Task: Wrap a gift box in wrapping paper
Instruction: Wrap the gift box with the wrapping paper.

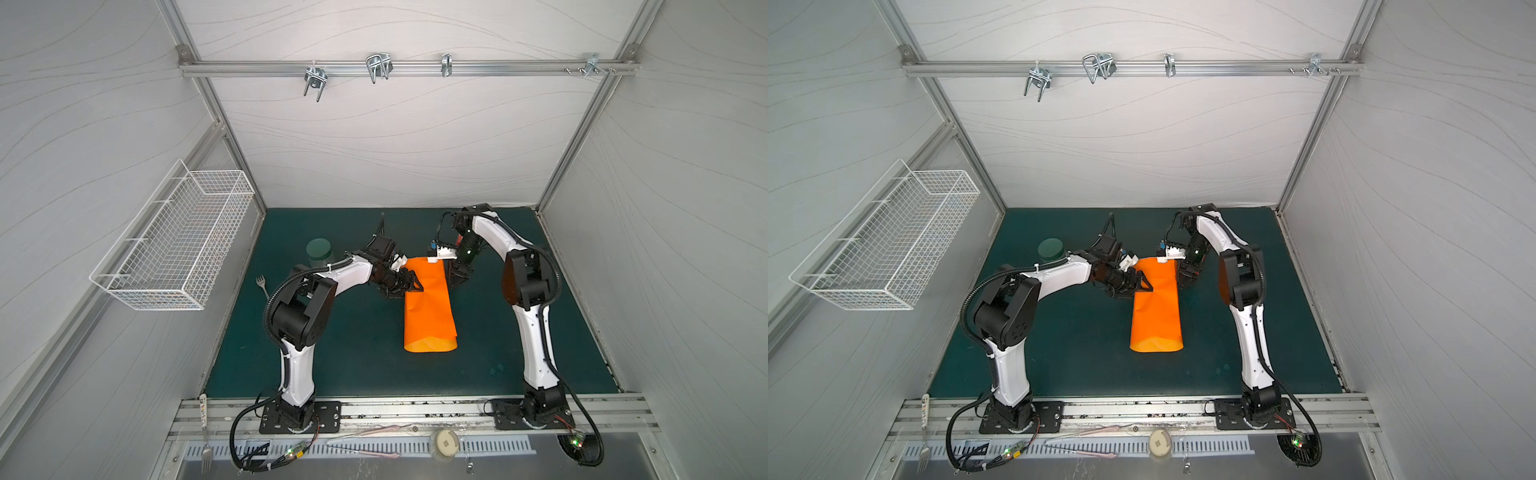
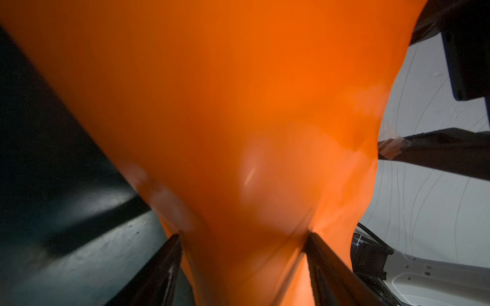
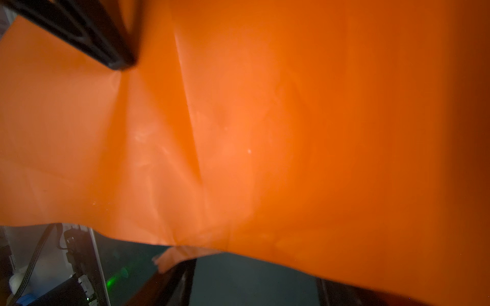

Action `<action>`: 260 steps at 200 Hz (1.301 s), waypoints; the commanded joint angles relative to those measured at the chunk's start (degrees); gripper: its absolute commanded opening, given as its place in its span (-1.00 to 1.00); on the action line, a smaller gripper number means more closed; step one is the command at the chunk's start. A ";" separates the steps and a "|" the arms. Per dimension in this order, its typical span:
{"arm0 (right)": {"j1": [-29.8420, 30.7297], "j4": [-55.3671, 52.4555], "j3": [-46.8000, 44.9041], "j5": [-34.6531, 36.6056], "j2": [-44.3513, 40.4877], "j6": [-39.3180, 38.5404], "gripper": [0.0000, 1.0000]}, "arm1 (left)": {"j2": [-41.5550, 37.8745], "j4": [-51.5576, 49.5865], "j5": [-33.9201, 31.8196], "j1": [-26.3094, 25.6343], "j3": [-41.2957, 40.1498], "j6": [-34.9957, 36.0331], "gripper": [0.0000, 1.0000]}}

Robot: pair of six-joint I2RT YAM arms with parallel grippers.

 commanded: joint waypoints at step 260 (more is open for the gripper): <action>-9.76 40.74 -40.15 -30.01 -23.85 63.76 -0.32 | 4.27 -2.26 -10.33 -1.26 -1.96 1.05 0.46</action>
